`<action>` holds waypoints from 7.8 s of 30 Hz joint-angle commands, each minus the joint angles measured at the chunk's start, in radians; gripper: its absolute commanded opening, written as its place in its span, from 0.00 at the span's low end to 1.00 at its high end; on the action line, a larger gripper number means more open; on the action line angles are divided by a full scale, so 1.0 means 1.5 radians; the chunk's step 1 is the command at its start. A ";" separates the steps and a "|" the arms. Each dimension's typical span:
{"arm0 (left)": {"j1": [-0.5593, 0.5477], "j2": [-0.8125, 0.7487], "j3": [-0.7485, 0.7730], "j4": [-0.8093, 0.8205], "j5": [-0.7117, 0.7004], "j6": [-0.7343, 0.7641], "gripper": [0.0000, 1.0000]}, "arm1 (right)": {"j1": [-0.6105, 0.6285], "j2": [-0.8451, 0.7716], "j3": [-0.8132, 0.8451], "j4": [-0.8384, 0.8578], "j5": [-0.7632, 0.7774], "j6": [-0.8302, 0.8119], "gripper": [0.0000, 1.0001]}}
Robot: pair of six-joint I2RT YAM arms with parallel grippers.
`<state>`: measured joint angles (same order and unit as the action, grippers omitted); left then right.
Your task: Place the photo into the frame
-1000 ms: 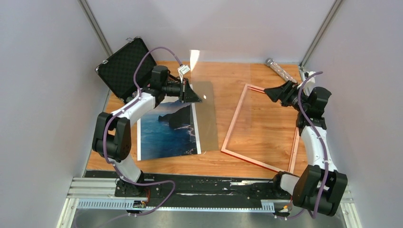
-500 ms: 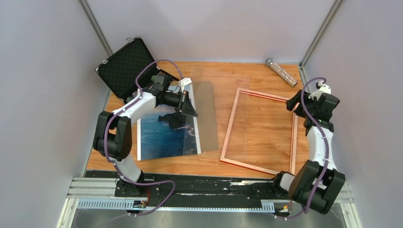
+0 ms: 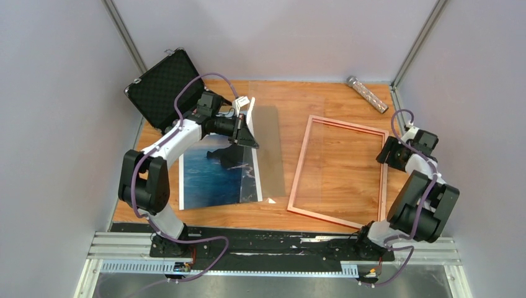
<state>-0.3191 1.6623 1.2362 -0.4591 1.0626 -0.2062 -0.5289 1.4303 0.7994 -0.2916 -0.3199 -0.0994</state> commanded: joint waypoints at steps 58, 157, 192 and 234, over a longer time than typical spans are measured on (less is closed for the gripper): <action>0.008 0.039 -0.031 0.524 0.101 -0.464 0.00 | 0.222 0.317 0.232 0.025 -0.093 0.160 0.11; -0.096 0.317 0.158 0.424 0.111 -0.395 0.00 | 0.090 0.112 0.115 0.001 -0.163 0.103 0.56; -0.097 0.334 0.182 0.360 0.103 -0.335 0.00 | 0.172 0.206 0.142 -0.004 -0.109 0.071 0.40; -0.099 0.368 0.220 0.246 0.078 -0.241 0.00 | 0.172 0.215 0.142 -0.005 -0.119 0.070 0.19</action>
<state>-0.4572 2.2139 1.5349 -0.1333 1.1107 -0.5690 -0.2714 1.7451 0.9882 -0.3180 -0.5129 0.0238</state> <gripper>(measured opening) 0.007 0.197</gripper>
